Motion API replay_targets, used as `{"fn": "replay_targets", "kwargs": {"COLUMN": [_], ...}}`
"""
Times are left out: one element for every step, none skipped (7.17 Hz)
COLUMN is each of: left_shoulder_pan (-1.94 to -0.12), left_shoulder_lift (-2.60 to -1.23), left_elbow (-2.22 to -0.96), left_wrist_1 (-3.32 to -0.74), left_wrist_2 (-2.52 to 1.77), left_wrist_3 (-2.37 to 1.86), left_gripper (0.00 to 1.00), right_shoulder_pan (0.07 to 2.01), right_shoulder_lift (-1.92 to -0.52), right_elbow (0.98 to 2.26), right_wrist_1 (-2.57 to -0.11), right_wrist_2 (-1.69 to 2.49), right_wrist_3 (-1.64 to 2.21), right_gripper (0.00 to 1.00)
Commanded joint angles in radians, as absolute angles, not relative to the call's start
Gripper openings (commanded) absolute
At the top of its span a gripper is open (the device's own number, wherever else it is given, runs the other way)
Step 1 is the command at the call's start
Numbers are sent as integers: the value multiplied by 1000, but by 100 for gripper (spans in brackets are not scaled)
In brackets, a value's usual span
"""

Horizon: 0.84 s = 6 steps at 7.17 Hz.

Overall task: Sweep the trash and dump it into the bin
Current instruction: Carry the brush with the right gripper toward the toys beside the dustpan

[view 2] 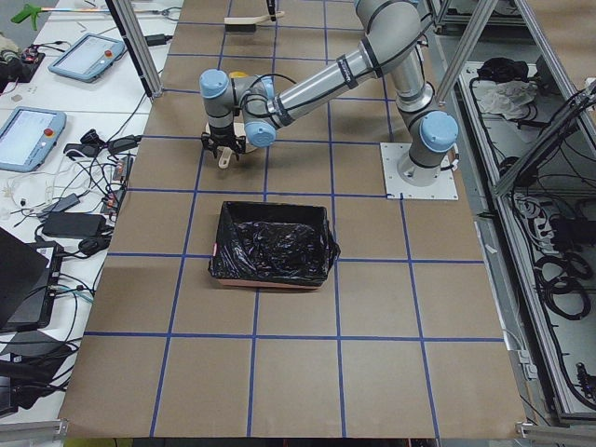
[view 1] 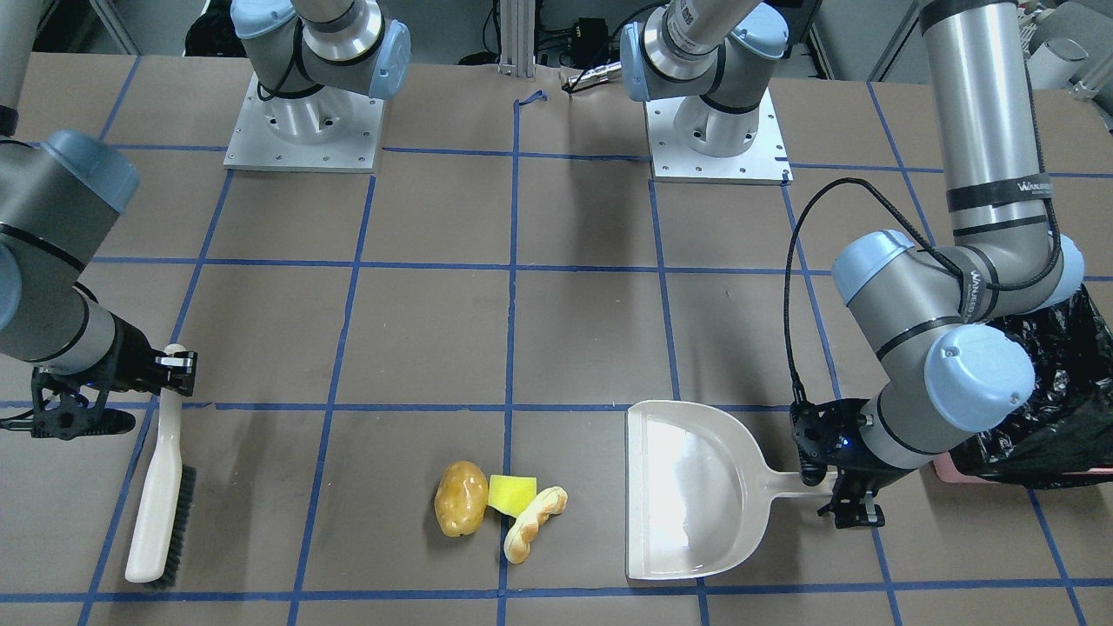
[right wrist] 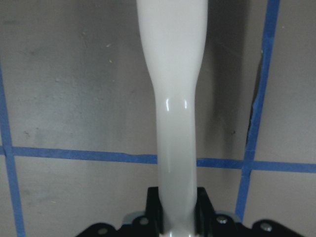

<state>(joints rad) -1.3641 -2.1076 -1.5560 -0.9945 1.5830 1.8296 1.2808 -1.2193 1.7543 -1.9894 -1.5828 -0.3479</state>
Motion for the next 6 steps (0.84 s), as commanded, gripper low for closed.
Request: {"fn": "replay_targets", "kwargs": {"left_shoulder_pan": [-1365, -1365, -1365, -1367, -1367, -1368], "left_shoulder_lift": [-2106, -2105, -2106, -2106, -2106, -2108], "left_elbow": [-1557, -1557, -1557, -1557, -1557, -1557], "left_wrist_1": [-980, -980, -979, -979, -979, -980], "left_wrist_2": [1588, 1588, 1586, 1586, 1586, 1588], "left_wrist_3": [1827, 1827, 1827, 1825, 1825, 1825], "left_gripper": [22, 19, 19, 18, 18, 18], "right_shoulder_pan": [1345, 1389, 1434, 1471, 1485, 1488], "right_shoulder_lift": [-1223, -1227, -1227, -1226, -1226, -1224], "right_elbow": [1753, 1753, 1753, 1753, 1753, 1755], "right_wrist_1": [-1988, -1987, -1988, -1990, -1990, -1987], "right_wrist_2": [-1560, -1536, -1532, -1528, -1478, -1474], "right_wrist_3": [-251, -186, -122, -106, -103, -92], "right_gripper": [0, 0, 0, 0, 0, 0]}}
